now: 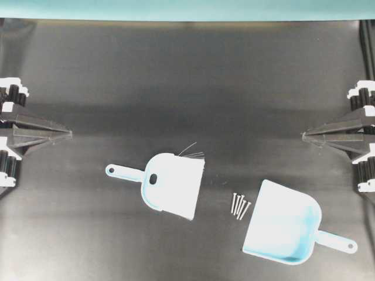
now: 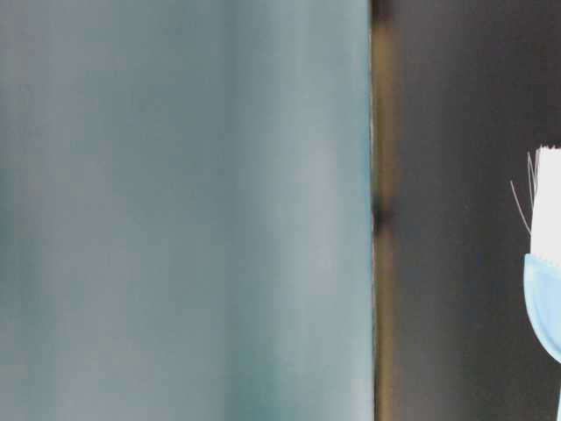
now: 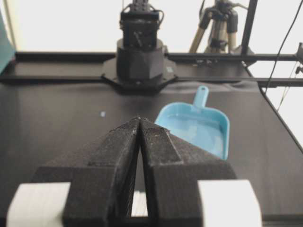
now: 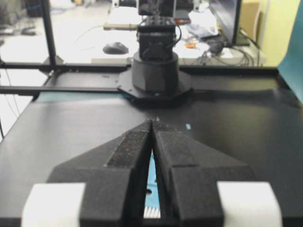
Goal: Hold the dustpan with a person, while the left arm uses a hand brush to gather the screws into the dustpan.
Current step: 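Move the left gripper toward the blue hand brush handle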
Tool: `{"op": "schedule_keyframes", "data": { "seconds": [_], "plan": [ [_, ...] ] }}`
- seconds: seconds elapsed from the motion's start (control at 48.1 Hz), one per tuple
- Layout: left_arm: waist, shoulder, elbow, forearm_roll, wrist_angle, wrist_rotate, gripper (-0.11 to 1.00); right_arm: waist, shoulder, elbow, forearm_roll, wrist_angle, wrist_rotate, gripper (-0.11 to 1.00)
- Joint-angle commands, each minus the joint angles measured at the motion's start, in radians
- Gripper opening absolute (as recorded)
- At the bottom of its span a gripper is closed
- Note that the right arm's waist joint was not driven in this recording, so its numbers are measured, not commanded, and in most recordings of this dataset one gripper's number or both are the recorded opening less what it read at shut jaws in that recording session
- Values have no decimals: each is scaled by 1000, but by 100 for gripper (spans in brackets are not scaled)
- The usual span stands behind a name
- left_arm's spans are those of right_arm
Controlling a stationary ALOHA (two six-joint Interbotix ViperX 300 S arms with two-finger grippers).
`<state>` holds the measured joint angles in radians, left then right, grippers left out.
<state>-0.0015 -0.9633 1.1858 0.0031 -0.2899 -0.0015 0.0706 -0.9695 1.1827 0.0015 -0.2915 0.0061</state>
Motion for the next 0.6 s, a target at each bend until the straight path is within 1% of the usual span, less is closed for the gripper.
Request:
{"op": "schedule_keyframes", "data": {
  "seconds": [0.0,0.062,0.083,0.125,0.187,0.27,0.395,0.416,0.478,0.52,0.582],
  "plan": [
    [-15,41,-26,44,95,11,5,0,9,11,-3,11,-17,4],
    [-17,66,-32,44,189,14,2,0,2,23,-3,72,-25,1],
    [-17,74,-34,44,216,14,0,0,-2,28,-3,109,-29,0],
    [-17,92,-37,46,270,11,0,0,-8,34,-5,186,-38,0],
    [-17,104,-35,44,299,11,0,0,-17,35,-3,305,-46,0],
    [-17,112,-31,46,322,12,0,0,-31,38,-5,402,-54,0],
    [-12,123,-28,44,353,15,0,0,-60,51,-5,492,-52,0],
    [-12,126,-28,44,359,15,0,0,-66,54,-2,505,-37,0],
    [-12,137,-25,44,382,17,0,0,-80,63,0,525,-35,0],
    [-12,147,-20,46,388,15,0,0,-89,71,-6,526,-55,0],
    [-17,170,-14,46,387,12,1,0,-104,92,-8,520,-60,0]
  ]
}}
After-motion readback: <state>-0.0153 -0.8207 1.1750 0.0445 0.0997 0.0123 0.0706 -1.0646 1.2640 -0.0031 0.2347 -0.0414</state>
